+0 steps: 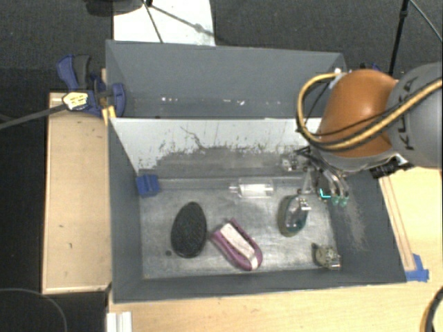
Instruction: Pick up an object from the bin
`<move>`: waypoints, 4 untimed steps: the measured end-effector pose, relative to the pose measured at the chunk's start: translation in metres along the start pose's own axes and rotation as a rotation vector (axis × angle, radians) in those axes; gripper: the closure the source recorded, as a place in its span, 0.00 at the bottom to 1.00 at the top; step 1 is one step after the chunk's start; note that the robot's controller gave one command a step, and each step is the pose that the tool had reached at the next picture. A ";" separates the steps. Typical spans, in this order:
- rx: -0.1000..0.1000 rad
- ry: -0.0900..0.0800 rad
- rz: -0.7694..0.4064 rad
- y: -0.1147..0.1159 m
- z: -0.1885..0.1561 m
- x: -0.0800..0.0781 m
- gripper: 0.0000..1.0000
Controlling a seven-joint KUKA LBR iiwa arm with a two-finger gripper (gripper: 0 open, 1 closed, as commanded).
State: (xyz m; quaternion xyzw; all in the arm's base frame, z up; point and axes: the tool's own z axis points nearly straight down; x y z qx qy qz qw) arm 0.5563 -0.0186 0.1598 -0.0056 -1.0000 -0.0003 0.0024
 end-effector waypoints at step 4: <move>0.004 -0.016 -0.332 -0.040 -0.054 -0.005 1.00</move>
Offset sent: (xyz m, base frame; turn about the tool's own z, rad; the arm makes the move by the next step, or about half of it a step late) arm -0.0053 -0.0555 -0.0898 -0.1480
